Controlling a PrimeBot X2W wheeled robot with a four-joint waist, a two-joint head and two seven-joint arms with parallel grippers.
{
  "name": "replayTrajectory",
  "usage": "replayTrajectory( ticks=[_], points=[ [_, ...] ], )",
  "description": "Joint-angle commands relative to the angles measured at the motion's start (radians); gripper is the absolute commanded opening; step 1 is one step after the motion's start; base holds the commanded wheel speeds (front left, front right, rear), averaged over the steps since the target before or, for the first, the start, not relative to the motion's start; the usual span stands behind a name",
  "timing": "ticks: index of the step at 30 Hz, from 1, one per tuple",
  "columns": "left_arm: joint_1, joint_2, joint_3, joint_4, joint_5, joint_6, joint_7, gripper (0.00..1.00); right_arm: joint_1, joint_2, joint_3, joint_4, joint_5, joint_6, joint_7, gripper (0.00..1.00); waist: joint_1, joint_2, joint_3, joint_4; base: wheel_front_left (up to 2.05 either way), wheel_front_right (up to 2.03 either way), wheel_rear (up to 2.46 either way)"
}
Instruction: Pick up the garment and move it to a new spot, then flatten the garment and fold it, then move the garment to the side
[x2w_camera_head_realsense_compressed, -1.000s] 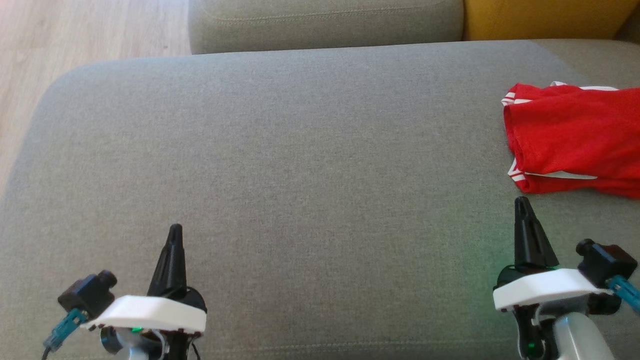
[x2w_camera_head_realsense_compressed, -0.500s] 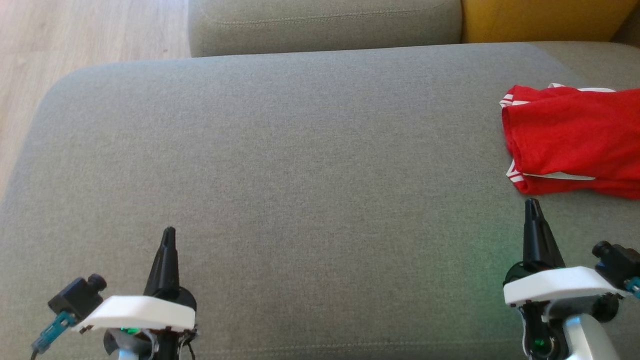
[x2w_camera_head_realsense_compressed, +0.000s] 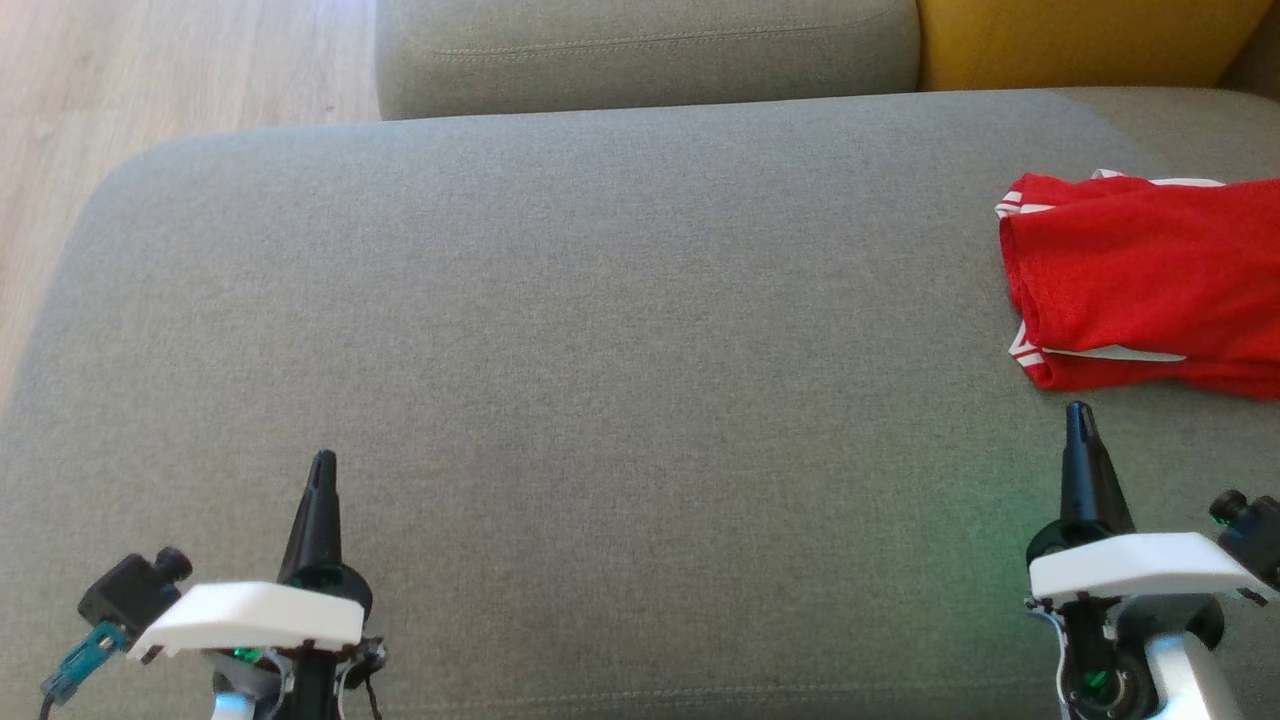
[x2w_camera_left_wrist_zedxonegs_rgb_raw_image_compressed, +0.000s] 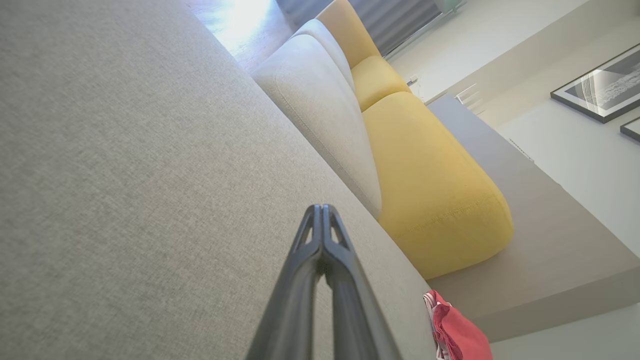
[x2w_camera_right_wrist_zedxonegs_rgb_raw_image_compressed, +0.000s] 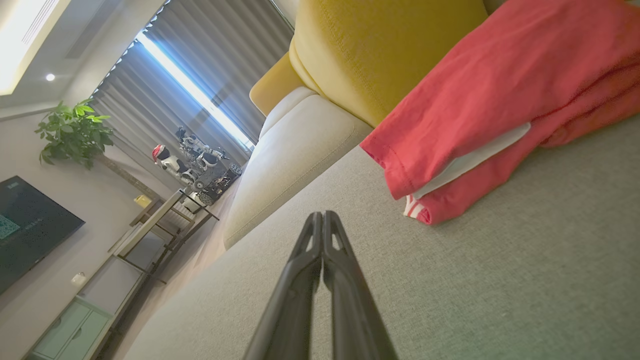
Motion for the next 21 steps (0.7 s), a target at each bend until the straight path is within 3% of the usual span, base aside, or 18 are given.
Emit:
replayTrajectory(
  ticks=[1,21],
  points=[
    [-0.051,0.015,0.022,-0.028,-0.02,-0.009,0.006,0.0,-0.045,-0.015,0.001,-0.031,0.028,0.0,0.007,0.0,0.0,0.0,0.0,0.0,0.0,0.0,0.0],
    [-0.071,0.017,0.064,-0.005,-0.212,-0.024,0.066,0.0,-0.048,-0.016,-0.02,-0.03,0.293,-0.001,0.067,0.0,0.0,0.0,-0.011,-0.004,0.0,0.0,0.0]
  ],
)
